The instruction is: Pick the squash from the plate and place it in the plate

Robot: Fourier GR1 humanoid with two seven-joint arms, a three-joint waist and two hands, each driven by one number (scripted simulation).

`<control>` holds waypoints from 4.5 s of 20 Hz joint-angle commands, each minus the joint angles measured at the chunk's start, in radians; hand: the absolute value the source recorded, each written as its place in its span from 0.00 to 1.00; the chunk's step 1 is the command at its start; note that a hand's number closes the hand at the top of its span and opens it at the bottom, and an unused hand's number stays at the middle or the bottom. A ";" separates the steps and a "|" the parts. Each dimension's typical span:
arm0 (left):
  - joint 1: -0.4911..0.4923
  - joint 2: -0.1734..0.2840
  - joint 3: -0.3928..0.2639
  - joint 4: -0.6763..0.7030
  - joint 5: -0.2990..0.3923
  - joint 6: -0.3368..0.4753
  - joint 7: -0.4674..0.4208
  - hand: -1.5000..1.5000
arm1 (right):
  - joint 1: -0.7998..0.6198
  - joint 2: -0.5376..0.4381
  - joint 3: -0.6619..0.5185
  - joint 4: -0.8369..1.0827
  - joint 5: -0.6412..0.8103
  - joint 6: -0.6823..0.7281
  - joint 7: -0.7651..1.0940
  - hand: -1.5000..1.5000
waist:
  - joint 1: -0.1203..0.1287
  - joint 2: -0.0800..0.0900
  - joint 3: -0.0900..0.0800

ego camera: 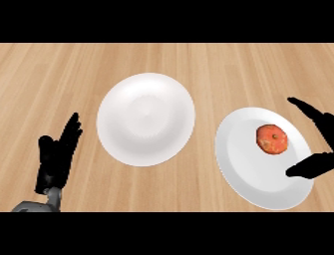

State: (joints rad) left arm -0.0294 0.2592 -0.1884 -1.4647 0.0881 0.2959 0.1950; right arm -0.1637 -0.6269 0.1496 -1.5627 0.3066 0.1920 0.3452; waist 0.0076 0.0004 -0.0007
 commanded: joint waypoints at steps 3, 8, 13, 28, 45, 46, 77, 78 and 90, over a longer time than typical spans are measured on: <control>-0.025 0.002 0.062 0.034 -0.004 -0.059 -0.005 0.50 | 0.009 0.062 -0.003 0.029 0.068 0.072 0.033 0.00 | -0.007 0.000 0.001; 0.016 -0.048 0.032 -0.049 -0.056 -0.028 0.061 0.50 | -0.121 0.079 -0.073 0.174 0.088 0.151 -0.016 0.00 | -0.001 0.000 0.001; -0.041 -0.055 0.107 0.042 -0.058 -0.085 0.032 0.50 | -0.029 0.120 -0.093 0.107 0.155 0.175 -0.053 0.00 | -0.008 -0.001 0.001; 0.040 -0.157 0.089 -0.023 -0.155 -0.074 -0.002 0.50 | -0.079 0.271 -0.100 0.274 0.320 0.137 -0.114 0.00 | -0.005 -0.001 0.001; -0.017 -0.147 0.083 -0.022 -0.169 -0.144 0.048 0.50 | -0.249 0.616 0.313 0.207 0.608 0.016 -0.098 1.00 | 0.098 0.005 -0.003; -0.043 -0.127 0.089 -0.038 -0.160 -0.165 0.057 0.50 | -0.296 0.618 0.358 0.222 0.590 0.041 -0.091 1.00 | 0.140 0.009 -0.002; -0.090 -0.137 0.166 0.036 -0.149 -0.139 0.053 0.50 | -0.934 0.627 0.703 0.519 0.371 -0.666 0.629 1.00 | 0.017 0.004 0.000; 0.002 -0.157 0.116 -0.026 -0.165 -0.142 0.045 0.50 | -1.003 0.627 0.685 0.563 0.328 -0.645 0.645 1.00 | 0.033 0.004 0.000; -0.022 -0.160 0.113 0.018 -0.181 -0.151 0.006 0.50 | -0.933 0.627 0.606 0.860 0.000 -0.476 0.288 1.00 | 0.058 0.018 0.000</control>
State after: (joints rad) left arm -0.0667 0.0999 -0.0626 -1.4451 -0.0887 0.1566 0.2173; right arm -1.1134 -0.0004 0.7823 -0.7629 0.4221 -0.3684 0.7132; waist 0.0499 0.0129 -0.0006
